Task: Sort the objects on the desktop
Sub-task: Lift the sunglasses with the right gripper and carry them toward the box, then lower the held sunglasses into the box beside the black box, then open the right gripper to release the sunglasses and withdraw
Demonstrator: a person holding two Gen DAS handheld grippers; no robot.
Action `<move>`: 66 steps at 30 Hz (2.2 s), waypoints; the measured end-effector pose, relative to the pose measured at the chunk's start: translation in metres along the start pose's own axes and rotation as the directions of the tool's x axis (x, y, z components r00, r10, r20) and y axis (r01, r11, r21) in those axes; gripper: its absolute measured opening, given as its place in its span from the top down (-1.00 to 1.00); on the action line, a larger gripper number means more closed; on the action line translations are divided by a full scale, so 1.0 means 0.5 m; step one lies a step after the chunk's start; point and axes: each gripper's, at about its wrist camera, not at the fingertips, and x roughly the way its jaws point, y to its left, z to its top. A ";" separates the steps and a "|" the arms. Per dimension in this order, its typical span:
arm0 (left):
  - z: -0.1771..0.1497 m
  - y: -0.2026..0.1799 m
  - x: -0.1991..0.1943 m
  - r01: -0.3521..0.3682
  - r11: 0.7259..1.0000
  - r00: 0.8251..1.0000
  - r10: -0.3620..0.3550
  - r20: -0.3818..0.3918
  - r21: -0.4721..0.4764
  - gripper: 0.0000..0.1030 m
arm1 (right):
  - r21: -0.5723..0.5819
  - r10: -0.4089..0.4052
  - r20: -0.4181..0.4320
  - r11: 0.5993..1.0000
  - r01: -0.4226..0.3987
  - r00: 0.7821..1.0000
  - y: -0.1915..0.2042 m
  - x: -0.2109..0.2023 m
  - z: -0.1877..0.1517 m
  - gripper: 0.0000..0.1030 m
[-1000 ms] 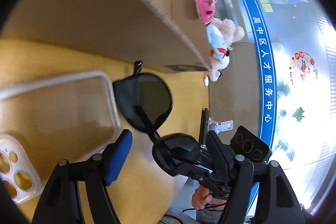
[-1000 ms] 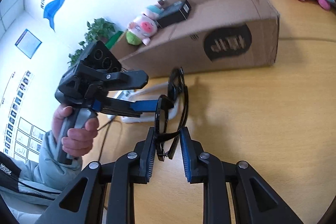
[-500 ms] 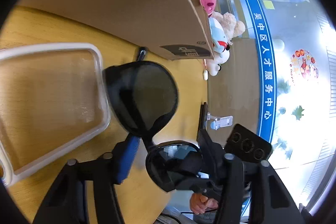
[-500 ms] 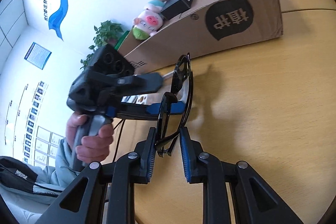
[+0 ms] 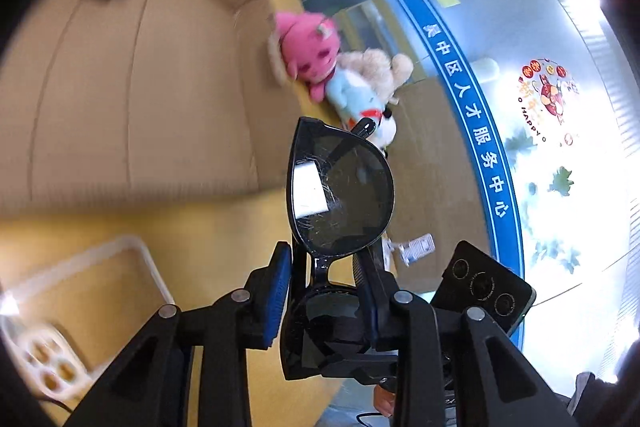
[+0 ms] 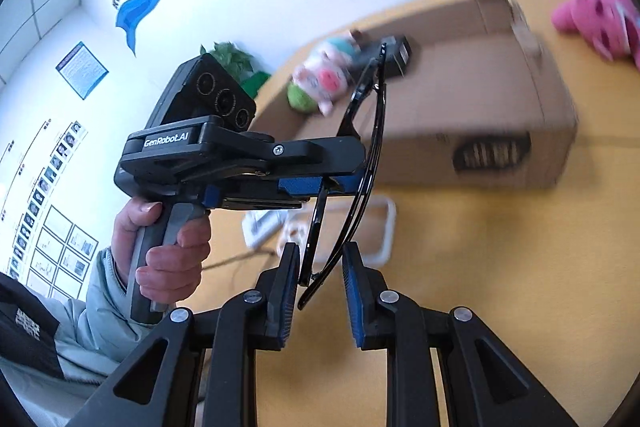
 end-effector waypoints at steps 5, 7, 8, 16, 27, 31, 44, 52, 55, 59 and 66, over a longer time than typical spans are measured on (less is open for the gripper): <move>0.116 -0.048 -0.043 -0.064 0.995 0.996 0.059 0.067 0.081 0.48 | -0.102 -0.029 0.060 0.994 0.035 0.998 0.016 0.003 0.120 0.58; 0.170 -0.053 -0.060 -0.083 0.992 0.993 0.074 0.094 0.091 0.50 | -0.122 -0.025 0.071 0.992 0.034 0.997 0.013 0.009 0.170 0.58; 0.191 -0.050 -0.069 -0.093 0.991 0.991 0.083 0.103 0.096 0.51 | -0.137 -0.023 0.073 0.990 0.033 0.997 0.011 0.016 0.202 0.59; 0.396 0.010 -0.078 -0.185 0.982 0.972 0.178 0.155 0.038 0.59 | -0.208 -0.016 -0.005 0.978 0.015 1.000 -0.030 0.115 0.425 0.58; 0.534 0.205 0.045 -0.356 0.928 0.933 0.359 0.008 -0.112 0.62 | -0.041 -0.017 -0.158 0.999 0.011 0.987 -0.209 0.325 0.527 0.58; 0.544 0.261 0.094 -0.429 0.891 0.903 0.425 -0.057 -0.147 0.62 | 0.073 0.015 -0.203 0.997 0.000 0.979 -0.282 0.382 0.513 0.58; 0.573 0.285 0.132 -0.576 0.806 0.816 0.556 -0.161 -0.136 0.61 | 0.259 0.065 -0.240 0.966 -0.001 0.969 -0.355 0.444 0.454 0.58; 0.581 0.278 0.133 -0.584 0.801 0.810 0.561 -0.171 -0.134 0.42 | 0.344 0.119 -0.215 0.938 -0.039 0.969 -0.367 0.436 0.411 0.46; 0.584 0.277 0.135 -0.587 0.799 0.807 0.564 -0.174 -0.130 0.38 | 0.340 0.131 -0.218 0.939 -0.051 0.967 -0.354 0.429 0.401 0.31; 0.591 0.274 0.134 -0.585 0.802 0.808 0.565 -0.167 -0.122 0.37 | 0.292 0.059 -0.226 0.956 0.010 0.972 -0.332 0.404 0.395 -0.09; 0.592 0.242 0.102 -0.569 0.817 0.822 0.558 -0.117 -0.096 0.37 | 0.145 -0.166 -0.204 0.969 0.197 0.965 -0.284 0.321 0.385 -0.54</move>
